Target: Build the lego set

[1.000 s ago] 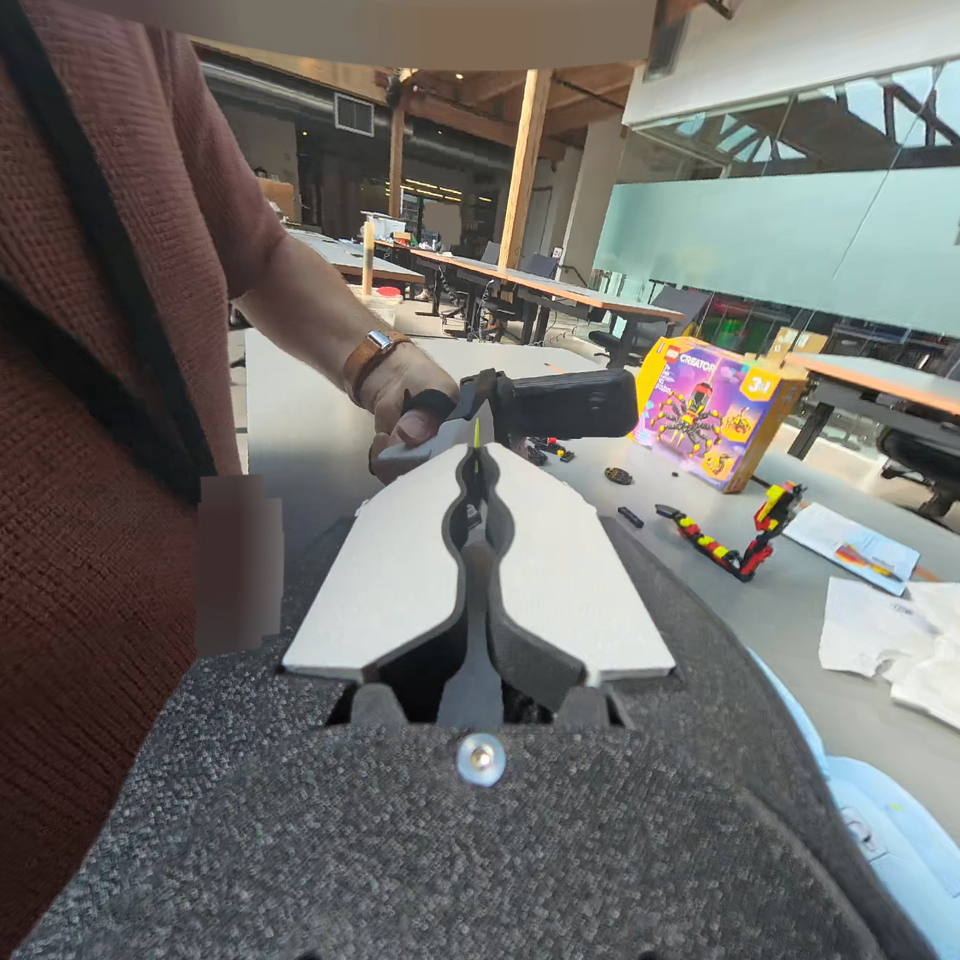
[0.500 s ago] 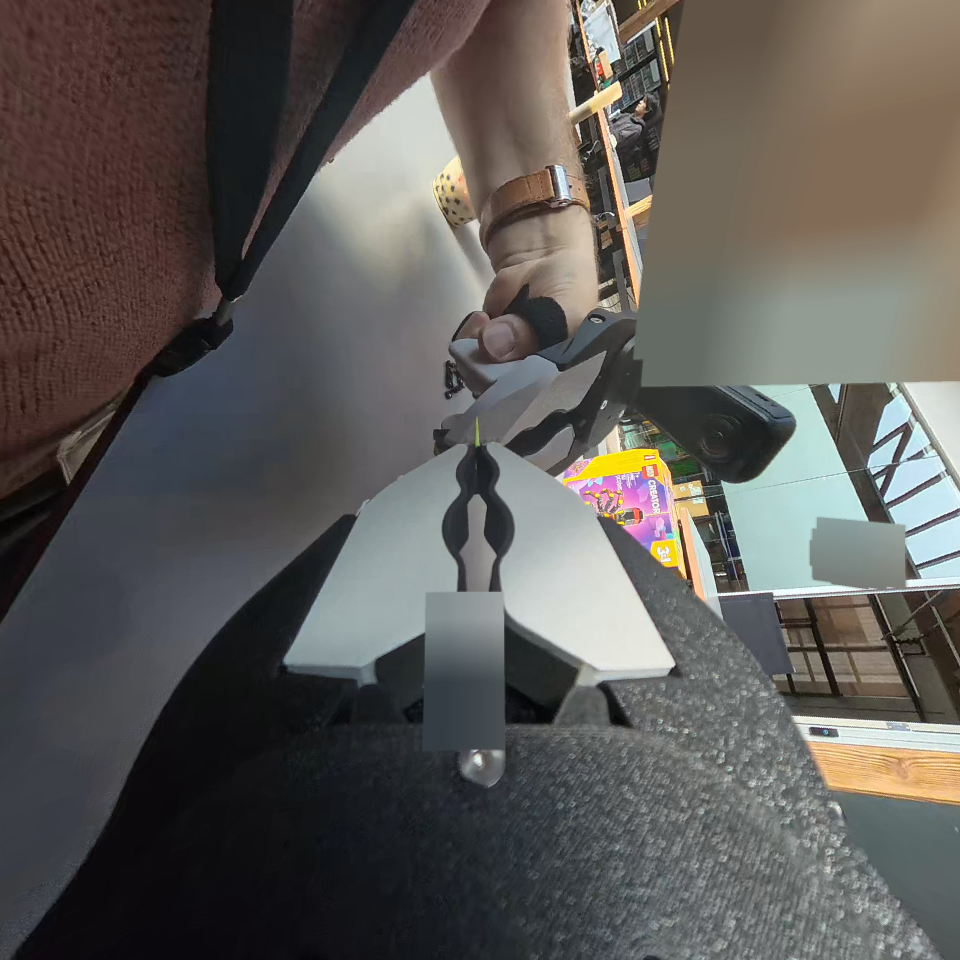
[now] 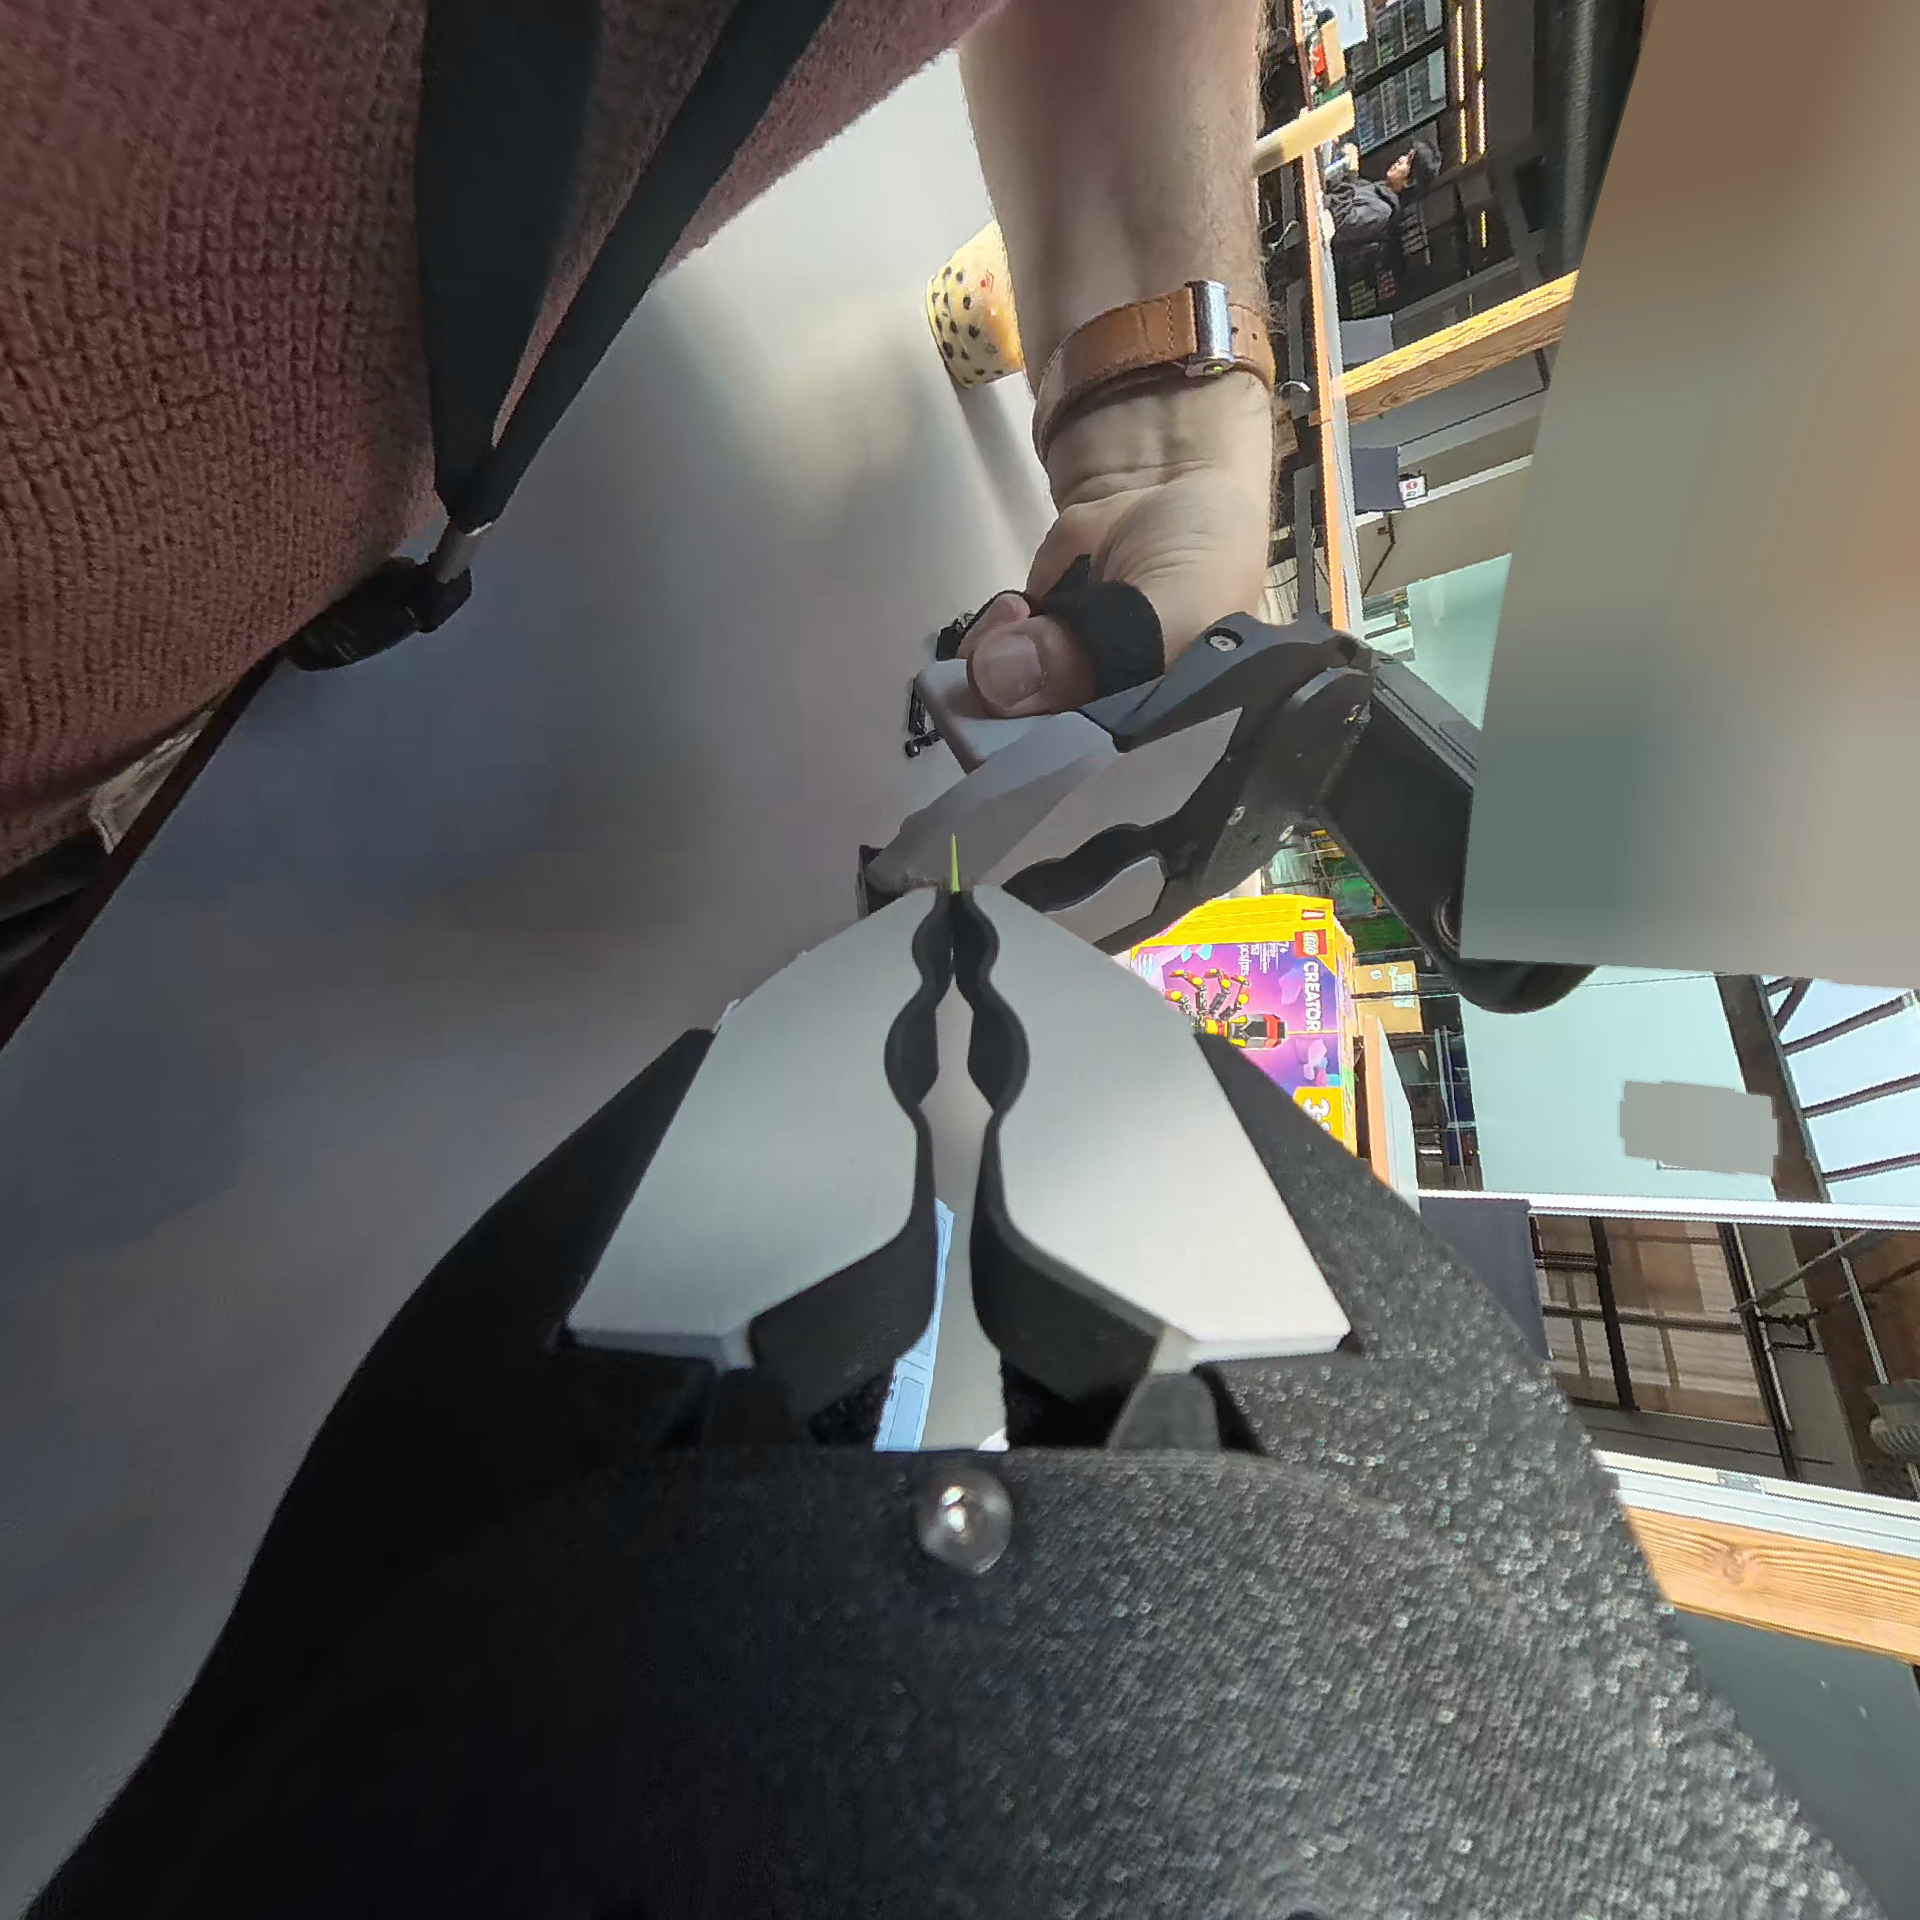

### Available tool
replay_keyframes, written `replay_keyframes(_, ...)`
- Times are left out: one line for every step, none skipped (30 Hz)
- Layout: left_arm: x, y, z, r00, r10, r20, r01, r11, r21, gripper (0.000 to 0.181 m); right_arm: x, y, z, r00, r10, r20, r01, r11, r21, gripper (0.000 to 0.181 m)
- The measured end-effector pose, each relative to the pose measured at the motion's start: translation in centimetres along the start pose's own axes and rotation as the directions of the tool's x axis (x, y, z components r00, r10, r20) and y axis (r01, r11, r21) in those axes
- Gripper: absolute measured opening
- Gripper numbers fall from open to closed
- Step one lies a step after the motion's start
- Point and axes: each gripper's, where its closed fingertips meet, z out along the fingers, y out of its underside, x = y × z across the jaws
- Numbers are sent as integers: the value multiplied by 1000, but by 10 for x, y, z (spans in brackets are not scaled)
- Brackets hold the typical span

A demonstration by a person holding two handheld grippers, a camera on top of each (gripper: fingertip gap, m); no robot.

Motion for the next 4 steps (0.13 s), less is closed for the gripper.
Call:
replay_keyframes(0, -1, -1, 1000, -5, -3, 5, 1000, 8, 16, 0, 0, 0, 1000, 1, 5, -1, 1000, -2, 0)
replay_keyframes(0, -1, -2, 1000, -7, -6, 7, 1000, 13, 16, -1, 2, 1, 1000, -7, 14, 7, 1000, -17, 0)
replay_keyframes(0, 0, -2, 1000, -3, -6, 3, 1000, 10, 16, -2, 4, 2, 1000, -11, 20, 11, 1000, -25, 0)
replay_keyframes(0, 0, -2, 1000, 3, -2, -3, 1000, 6, 16, -3, 4, 2, 1000, -2, 28, 2, 1000, -25, 0)
